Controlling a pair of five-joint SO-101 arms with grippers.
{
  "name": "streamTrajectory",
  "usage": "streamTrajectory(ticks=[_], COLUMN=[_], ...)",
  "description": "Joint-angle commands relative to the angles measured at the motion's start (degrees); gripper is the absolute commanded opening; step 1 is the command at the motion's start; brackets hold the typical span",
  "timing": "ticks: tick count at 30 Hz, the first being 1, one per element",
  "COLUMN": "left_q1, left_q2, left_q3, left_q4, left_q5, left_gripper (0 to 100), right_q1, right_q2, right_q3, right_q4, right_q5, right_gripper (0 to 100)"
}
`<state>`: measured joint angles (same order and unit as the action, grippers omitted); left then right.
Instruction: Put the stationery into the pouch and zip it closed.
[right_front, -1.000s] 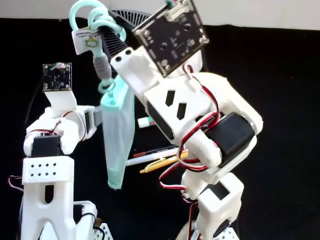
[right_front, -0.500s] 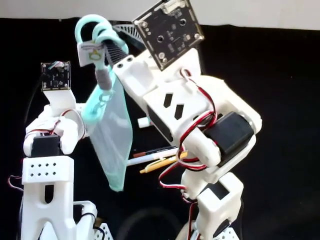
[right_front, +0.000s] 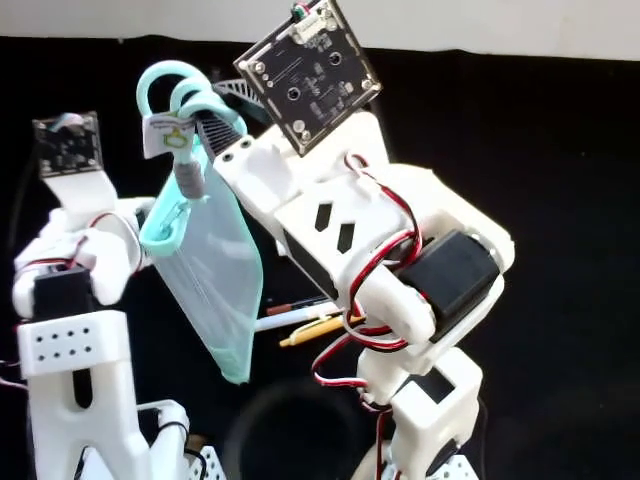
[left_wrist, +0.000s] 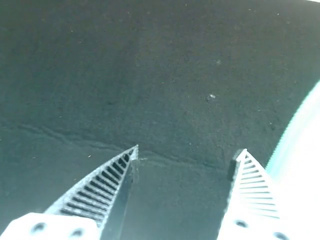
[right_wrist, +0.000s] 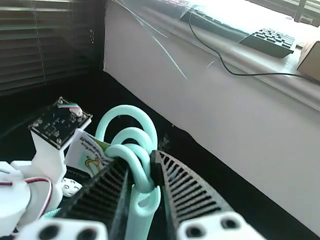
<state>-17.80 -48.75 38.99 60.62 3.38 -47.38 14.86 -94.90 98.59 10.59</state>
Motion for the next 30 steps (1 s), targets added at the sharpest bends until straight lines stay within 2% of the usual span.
streamTrajectory(ticks=[1,17,30], left_q1=[-0.7,-0.7,-0.2], left_q2=[-0.5,-0.5,-0.5], left_q3=[-8.1,-33.3,-45.9], left_q4=[6.9,33.1,37.0], left_q5=[-0.1,-0.1,0.0], left_gripper=[31,31,31], right_q1=[-0.3,-0.2,-0.5], right_q2=[-4.1,-10.1,-10.1], right_q3=[-6.3,-6.3,-6.3], right_q4=[1.2,1.5,1.5], right_q5=[-2.1,-3.7,-3.8], right_gripper=[0.6,0.6,0.6])
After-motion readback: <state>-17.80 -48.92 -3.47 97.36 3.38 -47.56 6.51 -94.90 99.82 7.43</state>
